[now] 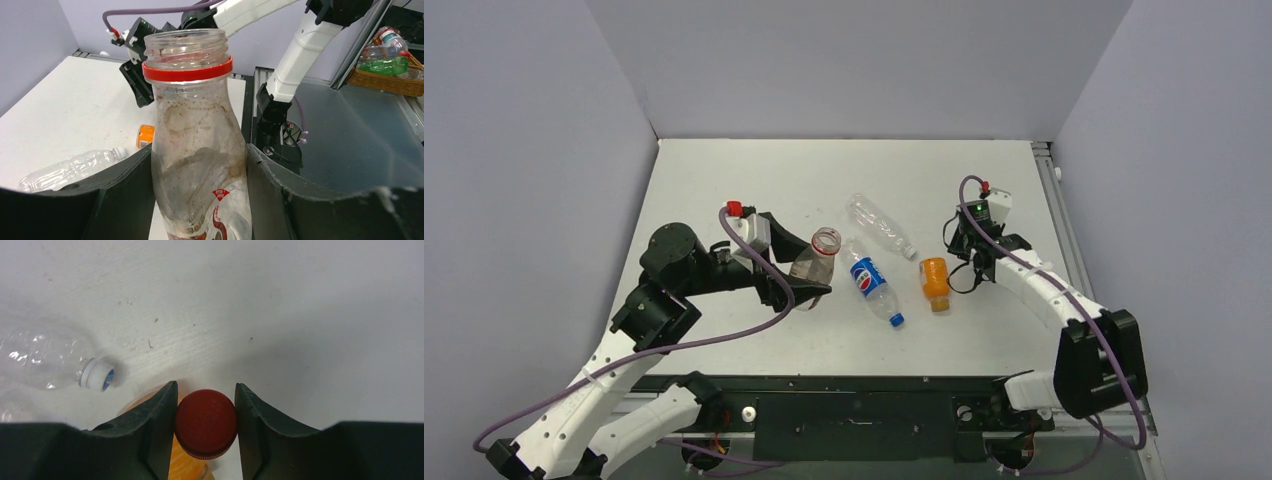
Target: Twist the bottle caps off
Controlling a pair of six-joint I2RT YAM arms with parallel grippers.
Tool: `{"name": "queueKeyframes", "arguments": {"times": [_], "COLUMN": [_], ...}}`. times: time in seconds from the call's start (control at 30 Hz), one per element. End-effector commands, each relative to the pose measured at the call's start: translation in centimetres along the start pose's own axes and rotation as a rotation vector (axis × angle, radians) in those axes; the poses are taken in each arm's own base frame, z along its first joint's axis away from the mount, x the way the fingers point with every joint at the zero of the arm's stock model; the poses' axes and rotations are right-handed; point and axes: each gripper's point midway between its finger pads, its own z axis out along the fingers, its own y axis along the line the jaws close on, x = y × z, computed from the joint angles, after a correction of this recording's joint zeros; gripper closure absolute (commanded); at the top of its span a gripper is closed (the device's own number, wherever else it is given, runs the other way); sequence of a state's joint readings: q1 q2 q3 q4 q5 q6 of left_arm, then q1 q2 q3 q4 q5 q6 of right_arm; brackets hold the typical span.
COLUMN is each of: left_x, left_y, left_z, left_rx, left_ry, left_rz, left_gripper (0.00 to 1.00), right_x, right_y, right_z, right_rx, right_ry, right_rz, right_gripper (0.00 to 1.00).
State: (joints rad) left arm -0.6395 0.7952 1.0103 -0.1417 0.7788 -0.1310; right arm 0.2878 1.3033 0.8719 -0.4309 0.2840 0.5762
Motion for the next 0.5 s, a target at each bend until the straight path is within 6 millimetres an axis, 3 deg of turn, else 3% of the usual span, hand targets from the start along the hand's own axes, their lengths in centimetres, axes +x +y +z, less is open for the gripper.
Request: {"name": "queueKeyframes", "arguments": {"times": [0.0, 0.17, 0.27, 0.47], "left_x": [-0.9, -1.2, -1.5, -1.8], "left_y": [0.9, 0.8, 0.7, 0.8], "left_z": [-0.3, -0.6, -0.7, -1.1], "left_rx": [-0.058, -0.062, -0.068, -0.09], "left_ry": [-0.015, -0.022, -0.026, -0.034], "left_rz": [0.05, 0.056, 0.057, 0.059], "left_gripper": [1.0, 1.0, 1.0, 1.0], "right_x": [-1.8, -2.0, -2.0, -1.5], "right_y": [0.4, 0.6, 0.6, 1.1], "right_z": [3.7, 7.3, 8.8, 9.4], "right_rx": [0.054, 0.111, 0.132, 0.129], "right_ry": [-0.082, -0.072, -0.051, 0.004], "right_rz": [0.061, 0.03, 0.032, 0.042], "right_gripper": [1.0, 1.0, 0.95, 0.61]}}
